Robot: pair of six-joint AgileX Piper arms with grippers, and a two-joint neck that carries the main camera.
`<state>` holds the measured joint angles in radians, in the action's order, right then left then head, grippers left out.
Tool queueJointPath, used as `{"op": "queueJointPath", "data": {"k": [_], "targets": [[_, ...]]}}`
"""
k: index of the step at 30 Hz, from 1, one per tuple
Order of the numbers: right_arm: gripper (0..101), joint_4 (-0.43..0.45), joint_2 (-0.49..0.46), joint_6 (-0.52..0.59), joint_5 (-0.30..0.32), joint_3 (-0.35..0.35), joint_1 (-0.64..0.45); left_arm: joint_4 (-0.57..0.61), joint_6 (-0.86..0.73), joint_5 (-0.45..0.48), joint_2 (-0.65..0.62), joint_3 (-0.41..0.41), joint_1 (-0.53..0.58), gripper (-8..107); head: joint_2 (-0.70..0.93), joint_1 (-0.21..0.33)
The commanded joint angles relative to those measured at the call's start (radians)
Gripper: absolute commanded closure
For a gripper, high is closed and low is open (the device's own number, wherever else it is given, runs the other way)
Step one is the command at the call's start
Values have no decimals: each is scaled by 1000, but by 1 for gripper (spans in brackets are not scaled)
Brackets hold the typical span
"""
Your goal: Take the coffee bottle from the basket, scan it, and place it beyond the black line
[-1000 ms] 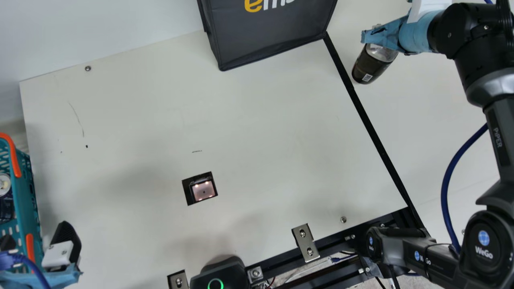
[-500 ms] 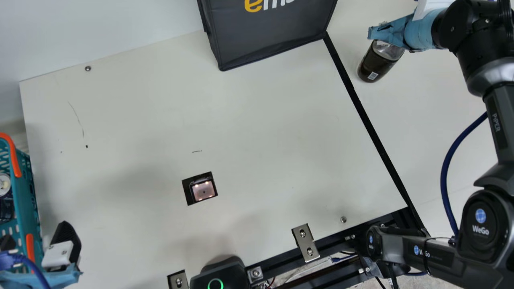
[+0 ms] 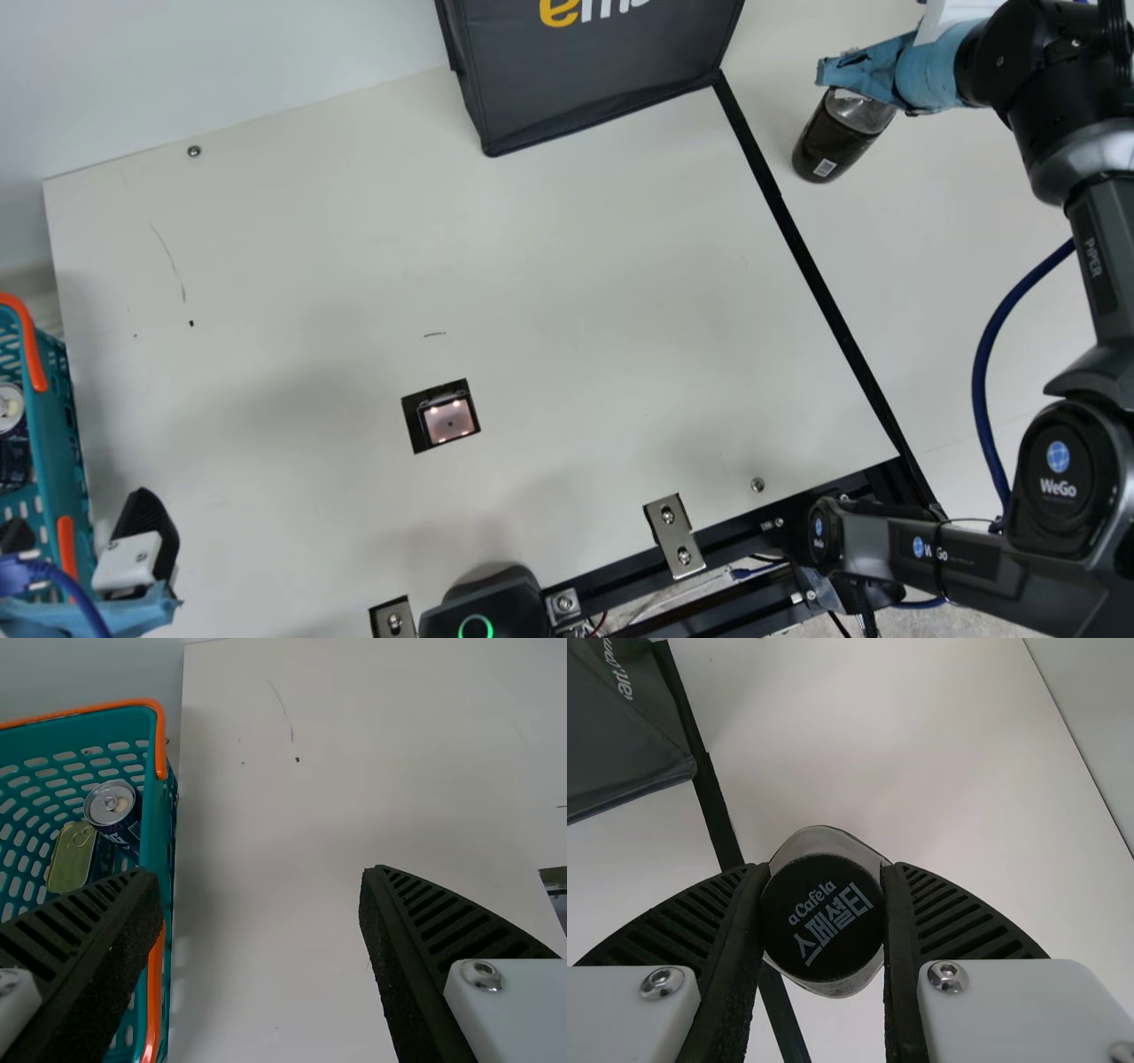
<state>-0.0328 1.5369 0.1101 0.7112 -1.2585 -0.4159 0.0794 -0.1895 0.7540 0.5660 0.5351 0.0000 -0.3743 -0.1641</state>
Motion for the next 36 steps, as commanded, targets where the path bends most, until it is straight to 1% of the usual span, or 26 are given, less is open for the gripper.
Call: {"op": "queueJointPath", "data": {"k": [1, 17, 27, 36], "targets": [[65, -3, 0, 1, 1, 2, -1, 0, 0, 0, 0, 0, 0, 9, -2, 26], [11, -17, -3, 13, -3, 11, -7, 0, 0, 0, 0, 0, 0, 9, -2, 26], [10, -33, -14, 19, 13, -26, 1, 0, 0, 0, 0, 0, 0, 9, -2, 26], [10, -47, -31, 21, 38, -65, 40, 0, 0, 0, 0, 0, 0, 9, -2, 26]]}}
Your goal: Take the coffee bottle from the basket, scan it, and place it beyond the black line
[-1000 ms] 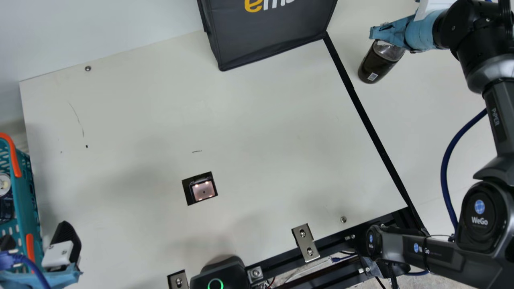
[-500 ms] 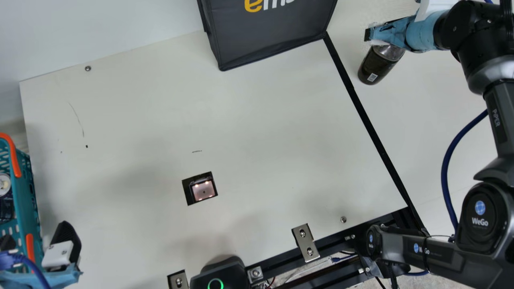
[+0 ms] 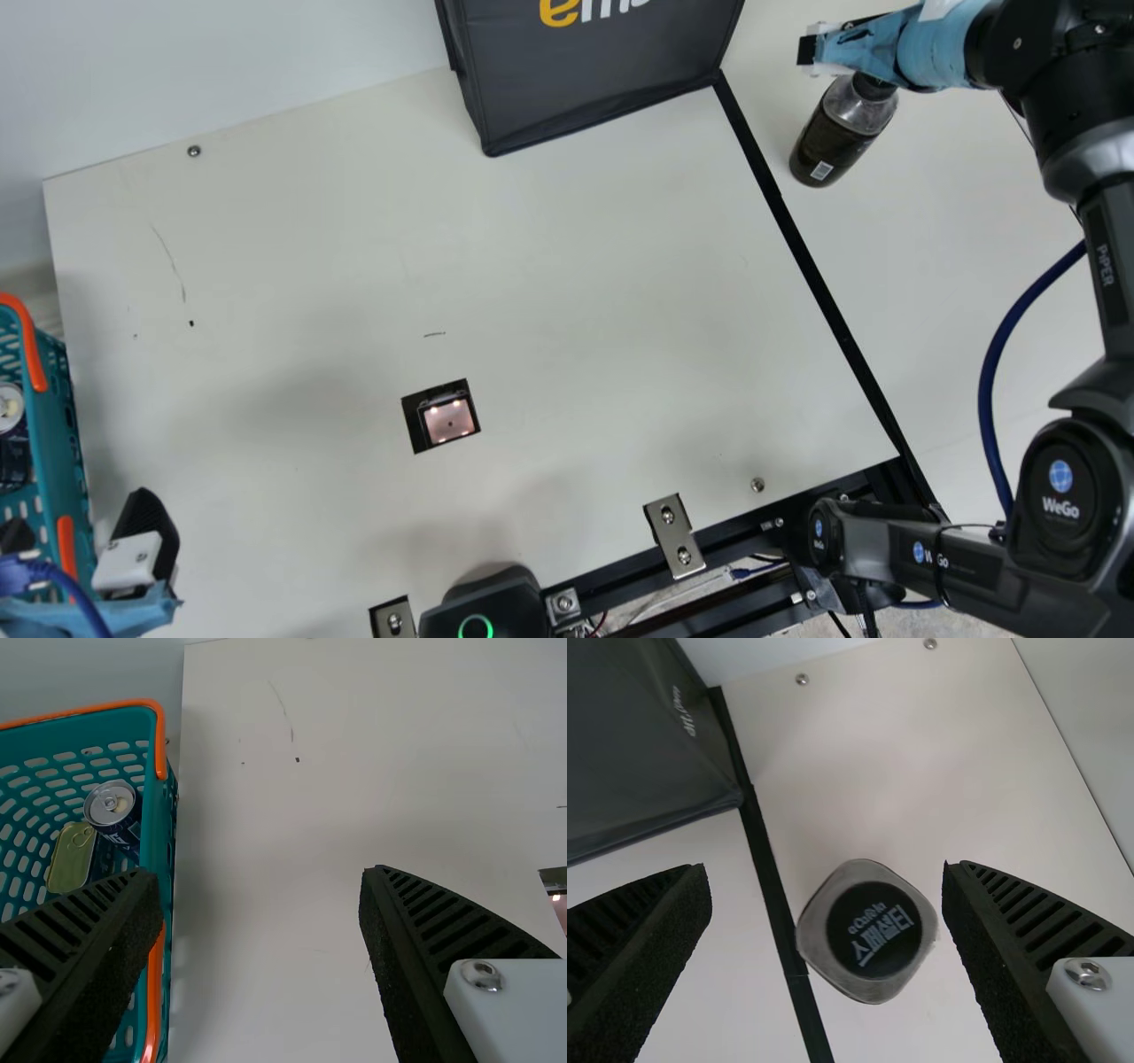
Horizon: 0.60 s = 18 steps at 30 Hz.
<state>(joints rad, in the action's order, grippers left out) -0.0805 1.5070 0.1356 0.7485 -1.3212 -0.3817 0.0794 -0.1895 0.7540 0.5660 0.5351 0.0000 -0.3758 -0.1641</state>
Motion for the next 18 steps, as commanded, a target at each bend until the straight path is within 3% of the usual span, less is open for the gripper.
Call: {"op": "queueJointPath", "data": {"k": [1, 18], "targets": [[10, 0, -4, -7, 3, -5, 13, 0, 0, 0, 0, 0, 0, 9, -1, 26], [10, 50, -59, -104, 31, -11, 209, 0, 0, 0, 0, 0, 0, 9, -1, 26]]}}
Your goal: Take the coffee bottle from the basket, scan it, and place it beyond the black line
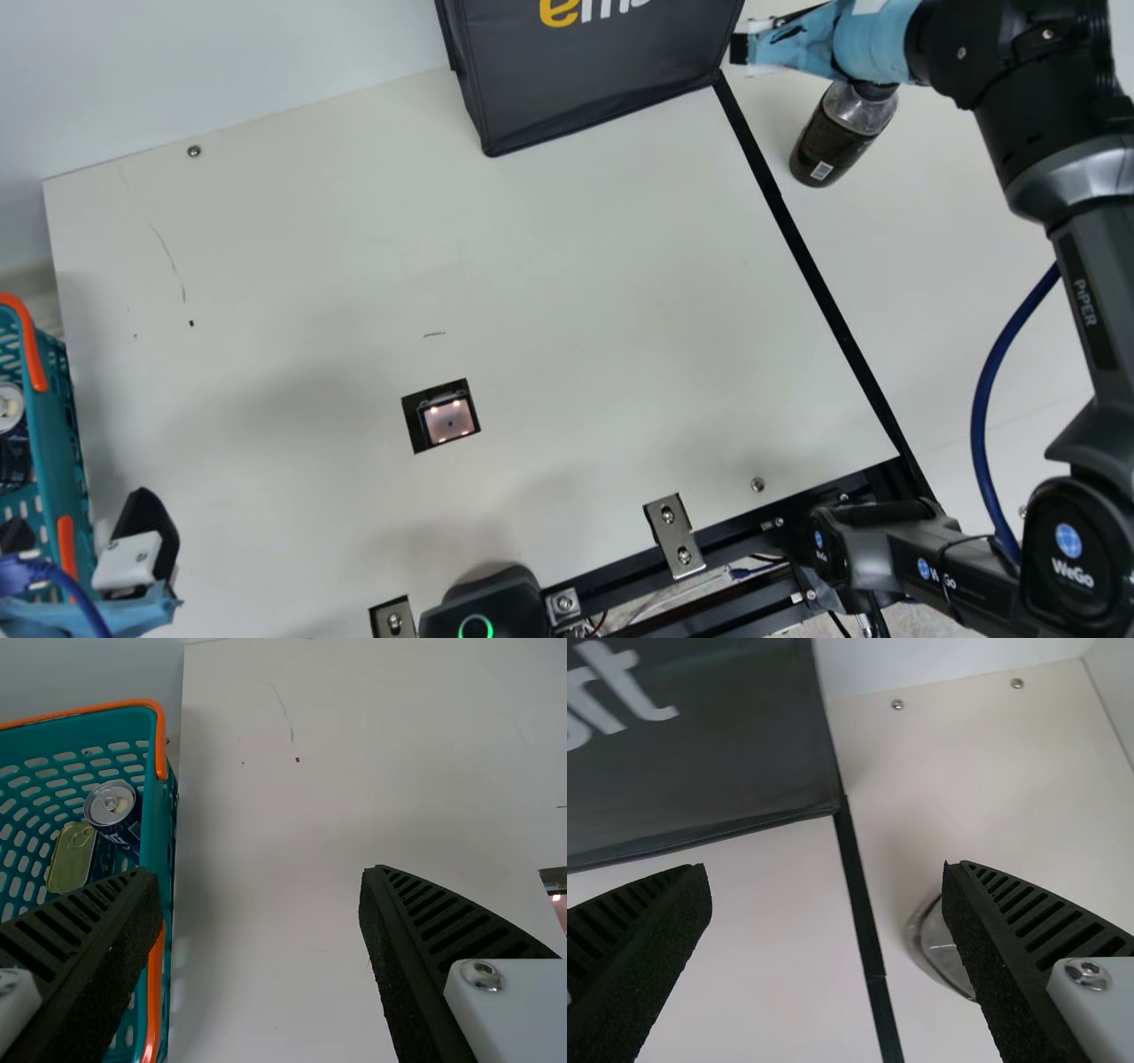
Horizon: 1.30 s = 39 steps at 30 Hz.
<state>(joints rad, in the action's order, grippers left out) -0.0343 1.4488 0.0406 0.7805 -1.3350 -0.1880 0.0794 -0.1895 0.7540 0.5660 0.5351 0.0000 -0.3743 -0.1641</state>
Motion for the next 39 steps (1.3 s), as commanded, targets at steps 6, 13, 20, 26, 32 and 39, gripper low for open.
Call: {"op": "queueJointPath", "data": {"k": [6, 13, 20, 26, 32, 39], "targets": [[10, 31, -17, -57, 8, 4, 84, 0, 0, 0, 0, 0, 0, 9, -2, 26], [10, 61, -41, -108, 21, 8, 150, 0, 0, 0, 0, 0, 0, 9, -2, 26], [10, 84, -77, -146, 37, 23, 198, 0, 0, 0, 0, 0, 0, 9, -2, 26], [10, 102, -116, -175, 50, 46, 232, 0, 0, 0, 0, 0, 0, 9, -2, 26], [10, 114, -156, -191, 67, 69, 260, 0, 0, 0, 0, 0, 0, 9, -2, 26], [10, 123, -196, -194, 83, 93, 281, 0, 0, 0, 0, 0, 0, 9, -2, 26]]}}
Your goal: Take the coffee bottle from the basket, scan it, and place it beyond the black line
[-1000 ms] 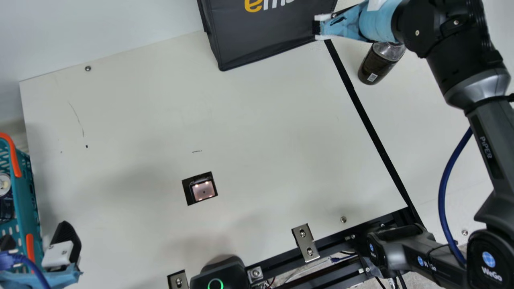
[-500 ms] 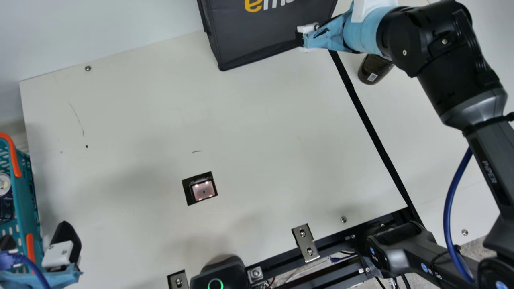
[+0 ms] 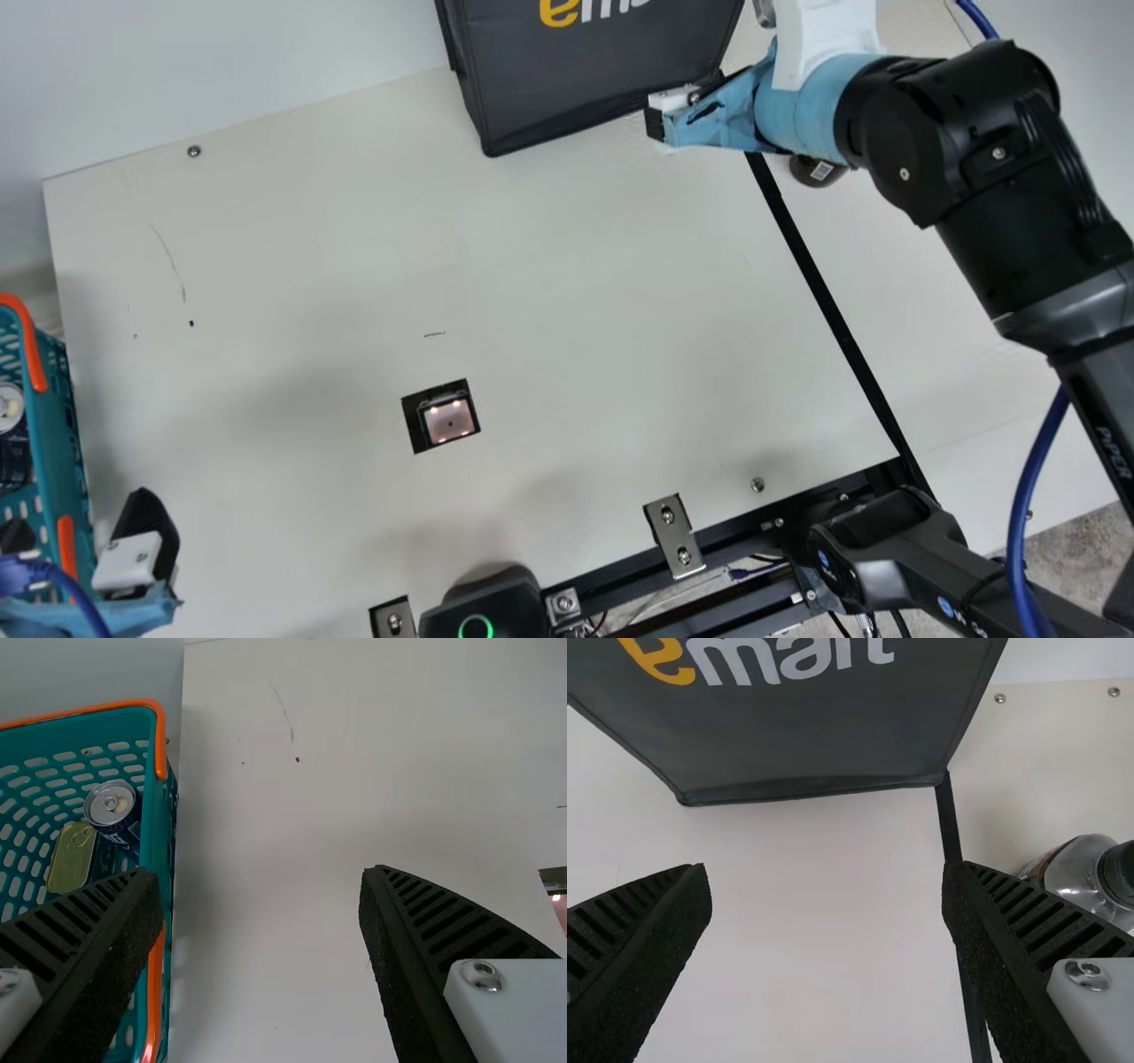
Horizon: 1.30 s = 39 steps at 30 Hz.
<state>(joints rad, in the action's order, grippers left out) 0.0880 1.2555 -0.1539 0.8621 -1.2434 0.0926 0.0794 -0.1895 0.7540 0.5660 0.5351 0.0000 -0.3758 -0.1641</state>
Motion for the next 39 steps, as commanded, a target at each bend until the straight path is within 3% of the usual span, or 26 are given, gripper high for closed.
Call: {"op": "queueJointPath", "data": {"k": [1, 25, 39], "targets": [[10, 1, -8, 2, 4, 5, 3, 0, 0, 0, 0, 0, 0, 9, -1, 26], [10, 7, -126, 32, 71, 56, 25, 0, 0, 0, 0, 0, 0, 9, -1, 26], [10, -46, -369, 134, 247, 37, -42, -20, 53, 168, 70, 245, 10, 9, 325, 26]]}}
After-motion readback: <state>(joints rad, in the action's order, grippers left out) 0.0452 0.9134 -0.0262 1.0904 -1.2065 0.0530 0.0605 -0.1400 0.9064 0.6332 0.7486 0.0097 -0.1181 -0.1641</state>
